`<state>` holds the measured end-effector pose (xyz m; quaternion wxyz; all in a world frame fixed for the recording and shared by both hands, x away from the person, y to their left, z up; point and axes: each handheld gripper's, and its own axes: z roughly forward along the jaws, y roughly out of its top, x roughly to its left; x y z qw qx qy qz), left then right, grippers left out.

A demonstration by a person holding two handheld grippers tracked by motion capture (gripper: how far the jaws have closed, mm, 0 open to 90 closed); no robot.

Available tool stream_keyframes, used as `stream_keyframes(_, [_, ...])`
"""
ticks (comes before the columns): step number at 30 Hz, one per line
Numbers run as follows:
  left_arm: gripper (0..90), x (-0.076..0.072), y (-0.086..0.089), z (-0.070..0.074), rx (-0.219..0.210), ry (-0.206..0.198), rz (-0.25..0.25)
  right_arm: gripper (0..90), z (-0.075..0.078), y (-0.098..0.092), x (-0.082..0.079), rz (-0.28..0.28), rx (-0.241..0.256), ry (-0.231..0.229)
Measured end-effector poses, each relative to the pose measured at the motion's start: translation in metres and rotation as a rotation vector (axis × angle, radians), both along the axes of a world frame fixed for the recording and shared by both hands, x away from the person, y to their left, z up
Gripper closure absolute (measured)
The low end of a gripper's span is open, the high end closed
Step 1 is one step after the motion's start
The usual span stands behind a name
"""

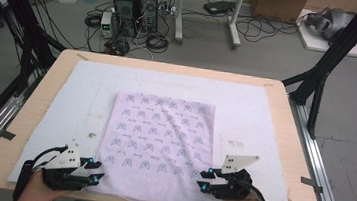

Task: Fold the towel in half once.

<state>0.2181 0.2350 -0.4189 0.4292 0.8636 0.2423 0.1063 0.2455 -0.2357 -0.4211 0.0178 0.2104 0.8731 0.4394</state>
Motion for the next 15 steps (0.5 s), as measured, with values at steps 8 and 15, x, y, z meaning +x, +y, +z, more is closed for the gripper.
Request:
stream_keyframes(8, [50.7, 0.037, -0.006, 0.005, -0.021, 0.011, 0.054, 50.1, 0.004, 0.000, 0.033, -0.085, -0.017, -0.029])
stream_keyframes(15, [41.0, 0.070, -0.010, 0.011, -0.050, 0.006, 0.120, 42.0, 0.009, 0.004, 0.067, -0.137, -0.034, -0.047])
